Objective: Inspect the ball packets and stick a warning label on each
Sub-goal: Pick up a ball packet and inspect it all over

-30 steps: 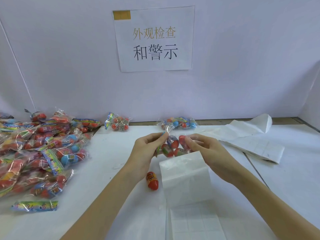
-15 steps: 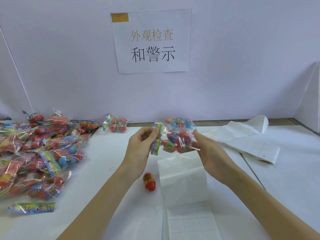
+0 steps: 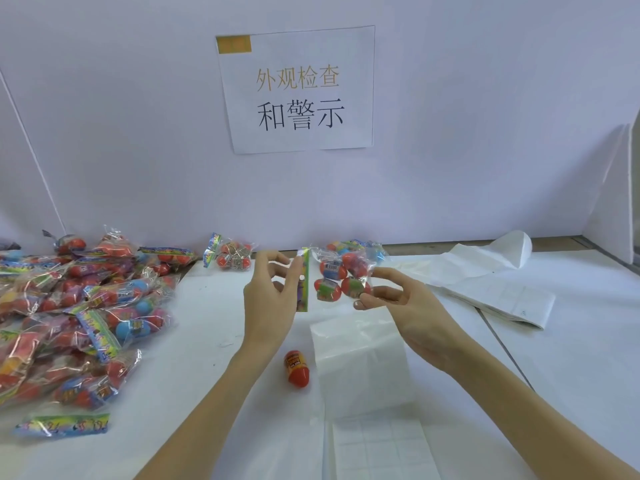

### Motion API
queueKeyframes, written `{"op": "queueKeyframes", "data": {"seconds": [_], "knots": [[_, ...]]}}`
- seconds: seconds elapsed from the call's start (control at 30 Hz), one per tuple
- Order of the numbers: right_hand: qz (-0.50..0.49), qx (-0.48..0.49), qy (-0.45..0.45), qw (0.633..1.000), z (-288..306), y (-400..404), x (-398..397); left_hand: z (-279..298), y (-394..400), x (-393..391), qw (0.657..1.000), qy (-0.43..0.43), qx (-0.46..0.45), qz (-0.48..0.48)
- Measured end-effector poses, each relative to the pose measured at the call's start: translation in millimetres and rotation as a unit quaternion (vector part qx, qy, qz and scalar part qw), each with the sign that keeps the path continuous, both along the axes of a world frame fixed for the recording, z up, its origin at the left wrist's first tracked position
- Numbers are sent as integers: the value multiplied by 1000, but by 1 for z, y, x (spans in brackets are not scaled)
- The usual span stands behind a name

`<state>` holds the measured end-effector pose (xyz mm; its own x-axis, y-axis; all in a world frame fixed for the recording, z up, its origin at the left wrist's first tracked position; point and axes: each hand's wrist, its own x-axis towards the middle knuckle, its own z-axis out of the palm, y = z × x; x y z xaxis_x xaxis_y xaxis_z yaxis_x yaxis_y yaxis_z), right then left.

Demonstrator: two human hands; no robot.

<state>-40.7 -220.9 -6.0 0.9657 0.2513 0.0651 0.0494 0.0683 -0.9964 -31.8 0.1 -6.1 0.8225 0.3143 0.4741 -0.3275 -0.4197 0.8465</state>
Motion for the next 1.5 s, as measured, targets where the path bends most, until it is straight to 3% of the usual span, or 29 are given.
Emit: {"op": "queueKeyframes", "data": {"seconds": [0.07,0.13,0.2,0.27,0.37,0.5,0.57,0.63,0.7,0.77,0.83,0.9,1.0,1.13,1.27,1.43,1.5], "knots": [[-59,-11,-50,997,0,0,-1,-5,-1,-1,999,33,-5,5],[-101,-37,-134,985,1,2,-4,-1,-5,-3,986,107,-92,-84],[-101,-87,-209,969,-2,4,-3,7,-10,-3,923,192,-248,-223],[-59,-139,-246,957,-3,8,-6,9,-13,-5,890,191,-311,-272],[-10,-115,-211,971,-2,7,-5,2,-11,-7,923,148,-283,-214],[51,-16,-45,998,19,-12,1,-1,-3,-3,935,144,-263,-192],[173,-60,-11,983,28,-32,1,0,-2,-4,940,138,-247,-189],[284,-143,-39,947,34,-42,-3,-1,-4,-4,942,138,-240,-188],[310,-217,-75,923,34,-41,-6,-4,-5,-4,946,144,-229,-181],[230,-255,-106,933,24,-34,-1,-4,-4,-3,951,134,-218,-171],[80,-266,-109,954,13,-28,5,-2,-3,-5,958,99,-206,-172],[-47,-260,-95,960,3,-27,11,2,-3,-8,970,55,-146,-184],[-146,-256,-93,951,-7,-26,14,2,-7,-13,977,26,-39,-210],[-189,-200,-69,959,-12,-25,19,2,-12,-18,959,30,36,-280],[-203,-174,-56,962,-14,-26,20,3,-8,-20,925,64,179,-328],[-189,-180,-37,965,-13,-27,20,0,-8,-18,942,22,165,-292],[-180,-202,-68,960,-9,-22,14,0,-9,-16,953,17,148,-263]]}}
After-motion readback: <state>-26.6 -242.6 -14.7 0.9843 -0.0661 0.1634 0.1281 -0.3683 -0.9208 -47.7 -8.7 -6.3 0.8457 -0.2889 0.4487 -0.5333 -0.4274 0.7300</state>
